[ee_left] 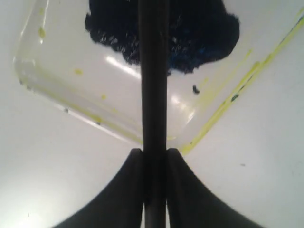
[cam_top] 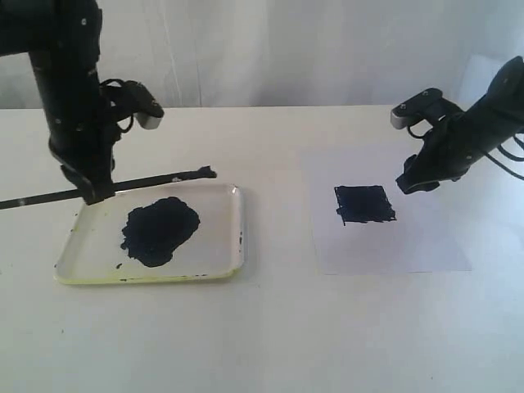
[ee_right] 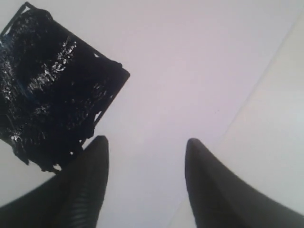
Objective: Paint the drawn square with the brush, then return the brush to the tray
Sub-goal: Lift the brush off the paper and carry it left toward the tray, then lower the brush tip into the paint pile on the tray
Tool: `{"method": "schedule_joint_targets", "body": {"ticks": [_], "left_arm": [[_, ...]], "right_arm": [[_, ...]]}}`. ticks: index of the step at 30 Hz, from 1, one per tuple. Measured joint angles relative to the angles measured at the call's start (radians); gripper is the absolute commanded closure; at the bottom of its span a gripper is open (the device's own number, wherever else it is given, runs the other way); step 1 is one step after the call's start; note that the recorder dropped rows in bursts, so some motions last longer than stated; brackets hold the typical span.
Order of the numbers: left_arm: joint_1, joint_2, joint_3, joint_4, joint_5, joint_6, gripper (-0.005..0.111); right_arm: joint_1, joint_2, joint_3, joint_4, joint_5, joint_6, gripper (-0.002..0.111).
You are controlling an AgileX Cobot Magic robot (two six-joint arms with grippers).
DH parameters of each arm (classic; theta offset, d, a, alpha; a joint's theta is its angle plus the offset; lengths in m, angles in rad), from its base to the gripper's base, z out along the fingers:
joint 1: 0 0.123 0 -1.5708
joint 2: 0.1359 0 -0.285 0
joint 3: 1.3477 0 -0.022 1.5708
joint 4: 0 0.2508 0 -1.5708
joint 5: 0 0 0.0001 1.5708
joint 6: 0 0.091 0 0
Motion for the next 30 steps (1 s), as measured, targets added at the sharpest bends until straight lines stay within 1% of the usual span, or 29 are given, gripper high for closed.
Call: {"method": "schedule_joint_targets", "body": {"ticks": [6,11,13,14,18,20,21,24,27,30], "left_arm": [[0.026,-0.063,0.156,0.133,-0.032,-0.048,0.107],[0.079,-0.067,0.269,0.158,-0.145,-0.054,0.107],[0.111,-0.067,0.3,0.159,-0.206,-0.007,0.107],[0.129,-0.069,0.304,0.14,-0.241,0.043,0.107],[0.177,-0.102,0.307,0.011,-0.368,0.249,0.107],[0.191,-0.103,0.307,0.029,-0.362,0.323,0.107],[0.195,-0.103,0.308,0.045,-0.333,0.371,0.107],[0.196,-0.103,0.308,0.047,-0.326,0.418,0.107],[0.209,-0.103,0.308,0.008,-0.422,0.502,0.107],[0.233,-0.102,0.308,-0.012,-0.448,0.6,0.107]], "right_arm": [[0.0,-0.042,0.0,0.026,0.006,0.0,0.061],[0.0,-0.082,0.0,0.069,0.015,0.0,0.061],[0.0,-0.098,0.0,0.078,0.015,0.0,0.061],[0.0,-0.102,0.0,0.078,0.016,0.0,0.061],[0.0,-0.104,0.0,0.079,0.014,0.002,0.061],[0.0,-0.104,0.0,0.079,0.001,0.002,0.061],[0.0,-0.104,0.0,0.079,-0.009,0.0,0.061],[0.0,-0.104,0.0,0.079,-0.012,0.0,0.061],[0.0,-0.104,0.0,0.079,-0.012,0.0,0.061],[0.0,-0.104,0.0,0.079,-0.014,0.0,0.061]]}}
